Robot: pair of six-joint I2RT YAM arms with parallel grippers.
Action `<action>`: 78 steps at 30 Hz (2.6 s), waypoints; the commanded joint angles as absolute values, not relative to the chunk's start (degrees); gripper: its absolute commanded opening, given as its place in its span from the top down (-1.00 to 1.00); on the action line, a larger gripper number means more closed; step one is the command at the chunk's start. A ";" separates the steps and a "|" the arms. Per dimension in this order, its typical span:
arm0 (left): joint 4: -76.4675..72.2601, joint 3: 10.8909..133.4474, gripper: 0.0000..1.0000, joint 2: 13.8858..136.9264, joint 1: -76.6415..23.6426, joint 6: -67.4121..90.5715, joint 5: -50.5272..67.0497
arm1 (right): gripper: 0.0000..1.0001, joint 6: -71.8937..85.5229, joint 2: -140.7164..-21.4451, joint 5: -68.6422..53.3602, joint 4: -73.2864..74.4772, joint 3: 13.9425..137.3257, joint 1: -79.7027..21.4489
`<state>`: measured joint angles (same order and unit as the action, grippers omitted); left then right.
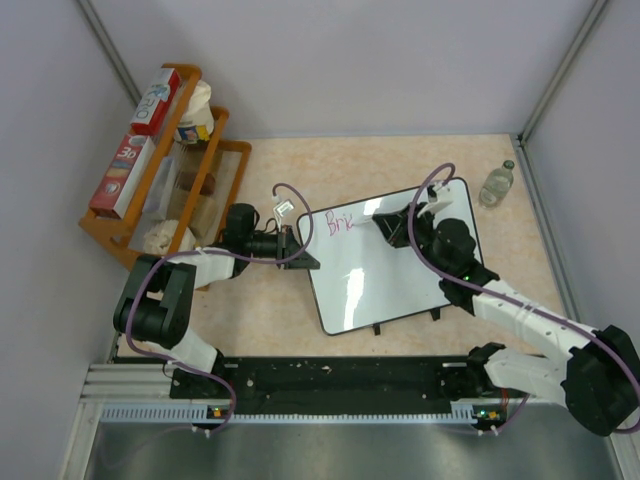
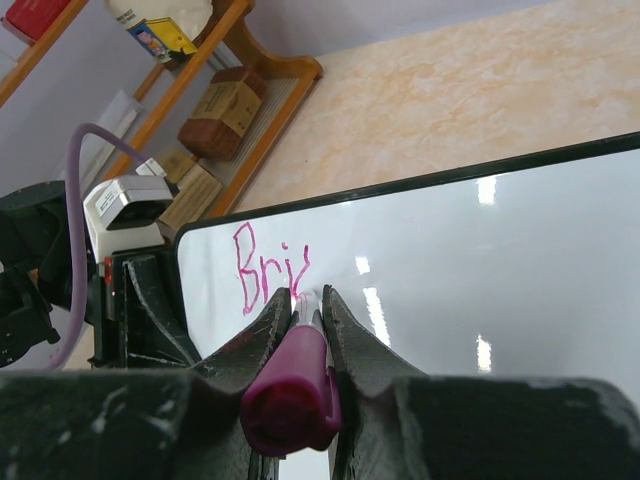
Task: Write a sentence on the whiteboard
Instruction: Write with the whiteboard marker on the whiteboard.
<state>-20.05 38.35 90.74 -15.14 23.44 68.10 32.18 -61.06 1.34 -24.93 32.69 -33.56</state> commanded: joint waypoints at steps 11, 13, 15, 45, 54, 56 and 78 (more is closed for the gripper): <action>-19.51 36.56 1.00 91.85 -16.70 11.60 63.46 | 1.00 31.38 -63.46 5.28 -26.02 36.12 -32.78; -19.60 36.56 1.00 91.85 -16.70 11.69 63.46 | 1.00 31.20 -63.63 4.92 -24.96 36.12 -32.78; -19.60 36.65 1.00 91.85 -16.70 11.69 63.46 | 1.00 31.11 -63.20 4.31 -25.13 35.60 -32.78; -19.34 36.47 1.00 91.49 -16.70 11.51 63.19 | 1.00 29.53 -57.48 0.27 -21.36 28.57 -32.70; -19.34 36.48 1.00 91.49 -16.70 11.51 63.19 | 1.00 29.97 -58.18 -2.98 -24.17 27.86 -32.70; -19.34 36.47 1.00 91.49 -16.70 11.51 63.11 | 1.00 30.41 -58.53 -3.16 -24.96 27.95 -32.78; -19.25 36.39 1.00 91.23 -16.70 11.43 63.28 | 1.00 31.82 -59.41 -4.75 -34.72 33.48 -32.26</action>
<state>-20.05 38.35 90.74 -15.14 23.33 68.18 32.67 -59.44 -5.45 -31.24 29.04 -33.10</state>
